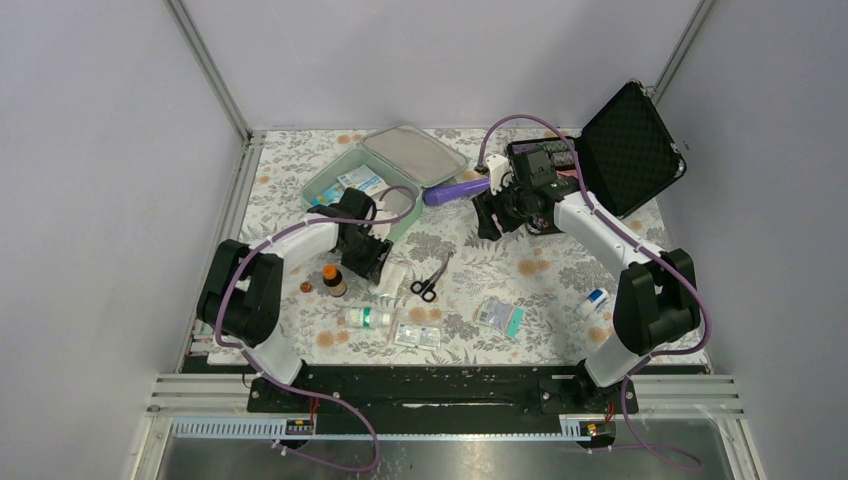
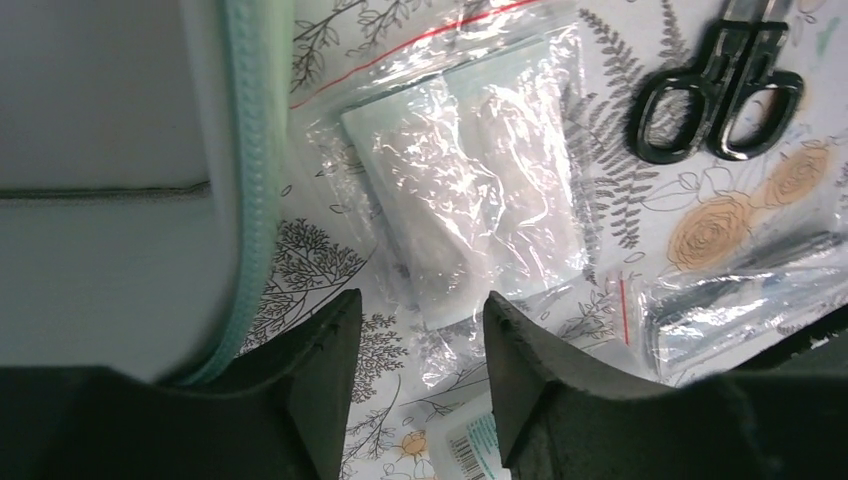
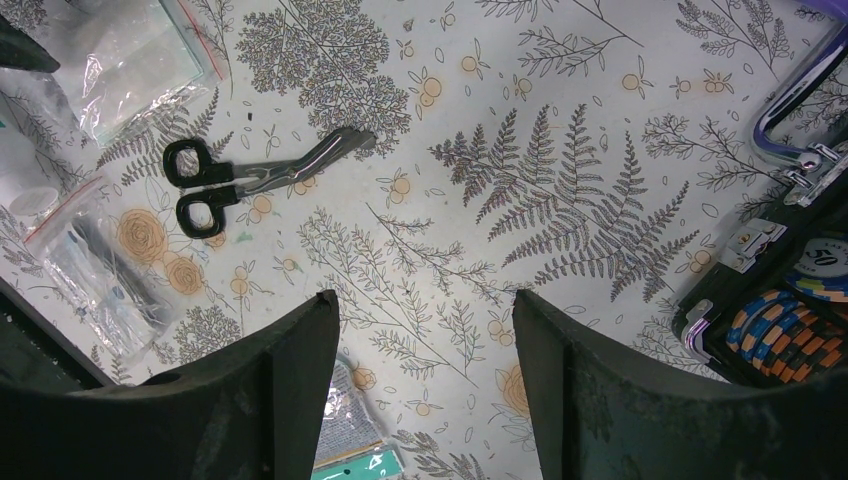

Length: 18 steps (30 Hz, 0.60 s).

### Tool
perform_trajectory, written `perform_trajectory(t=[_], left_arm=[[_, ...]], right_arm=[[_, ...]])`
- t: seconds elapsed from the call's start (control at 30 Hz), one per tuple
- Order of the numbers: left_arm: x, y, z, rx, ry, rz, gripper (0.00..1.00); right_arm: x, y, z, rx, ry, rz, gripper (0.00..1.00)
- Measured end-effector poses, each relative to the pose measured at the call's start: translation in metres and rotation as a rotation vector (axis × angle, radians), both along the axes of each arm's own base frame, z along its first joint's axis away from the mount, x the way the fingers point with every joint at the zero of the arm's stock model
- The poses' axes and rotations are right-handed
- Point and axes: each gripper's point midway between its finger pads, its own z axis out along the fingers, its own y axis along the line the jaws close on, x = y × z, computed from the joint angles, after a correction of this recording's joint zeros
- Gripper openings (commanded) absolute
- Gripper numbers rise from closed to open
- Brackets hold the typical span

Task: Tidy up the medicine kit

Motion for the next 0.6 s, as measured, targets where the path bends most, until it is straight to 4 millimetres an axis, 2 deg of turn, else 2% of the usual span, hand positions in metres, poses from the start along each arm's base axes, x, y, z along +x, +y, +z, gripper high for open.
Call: perform_trajectory(t=[0.13,0.3,0.43,0.6], left_arm=[[-0.003,-0.003,0.003,-0.046,-0.033,-0.010,0.57],[-0.032,0.008,0.010,-0.067,-0.078,0.047,0.60],[-0.025,0.005,0.020,-0.078,-0.135,0.101,0.60],[-0.024,0.003,0.006,-0.062,-0.083,0.169,0.58]], right_arm=[[0.000,0.000,-0.002,0.000,0.004,-0.001,0.71],[0.001,0.001,-0.005,0.000,0.011,-0.001,0.71],[0.001,0.001,-0.005,0.002,0.015,-0.006,0.71],[0.001,0.001,-0.005,0.004,0.018,-0.009,0.71]])
